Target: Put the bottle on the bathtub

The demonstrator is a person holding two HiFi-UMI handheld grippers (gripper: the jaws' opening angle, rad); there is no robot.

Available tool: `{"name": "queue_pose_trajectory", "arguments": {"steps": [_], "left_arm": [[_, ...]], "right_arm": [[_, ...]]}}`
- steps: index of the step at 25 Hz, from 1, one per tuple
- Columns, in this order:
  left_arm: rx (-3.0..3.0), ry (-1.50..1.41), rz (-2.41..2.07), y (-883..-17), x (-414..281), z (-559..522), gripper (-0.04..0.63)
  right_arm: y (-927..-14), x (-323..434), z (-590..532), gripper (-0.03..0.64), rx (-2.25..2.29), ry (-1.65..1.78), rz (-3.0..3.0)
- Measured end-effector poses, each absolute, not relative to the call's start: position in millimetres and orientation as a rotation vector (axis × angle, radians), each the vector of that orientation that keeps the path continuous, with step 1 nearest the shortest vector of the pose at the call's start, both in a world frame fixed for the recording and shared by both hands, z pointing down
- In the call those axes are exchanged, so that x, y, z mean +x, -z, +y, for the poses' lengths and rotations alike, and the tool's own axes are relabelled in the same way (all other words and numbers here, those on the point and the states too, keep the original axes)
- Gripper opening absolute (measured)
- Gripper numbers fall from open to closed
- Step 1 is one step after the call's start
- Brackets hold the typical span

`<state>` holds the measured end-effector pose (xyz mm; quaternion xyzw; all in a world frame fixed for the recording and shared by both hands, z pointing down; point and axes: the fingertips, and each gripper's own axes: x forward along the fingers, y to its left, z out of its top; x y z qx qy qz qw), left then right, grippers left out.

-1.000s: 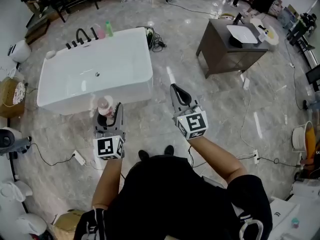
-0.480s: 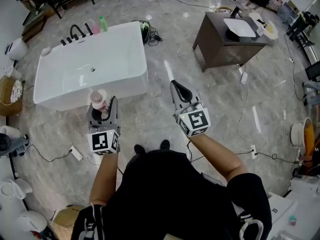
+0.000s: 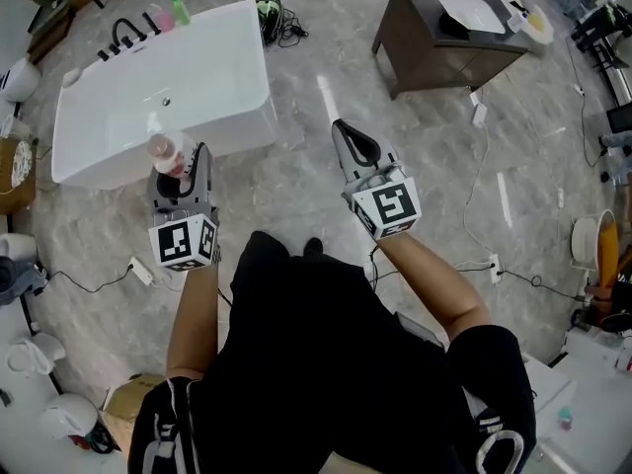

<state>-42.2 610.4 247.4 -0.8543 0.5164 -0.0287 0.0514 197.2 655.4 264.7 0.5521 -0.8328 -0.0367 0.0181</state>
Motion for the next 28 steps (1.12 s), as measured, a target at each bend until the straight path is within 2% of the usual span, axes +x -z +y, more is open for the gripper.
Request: {"name": "queue_pose_trajectory", "arguments": {"steps": [15,28], "left_arm": [[-2.636,0.082,1.540,-270,-19,502,0.232],[-2.724,0.119,1.464,-298,-25,252,0.232]], "right_arm": [[-296,206,565,0.012,1.644,0.073,-2.561],[-317,170,315,0.012,1.551,-0.009,-2.579]]}}
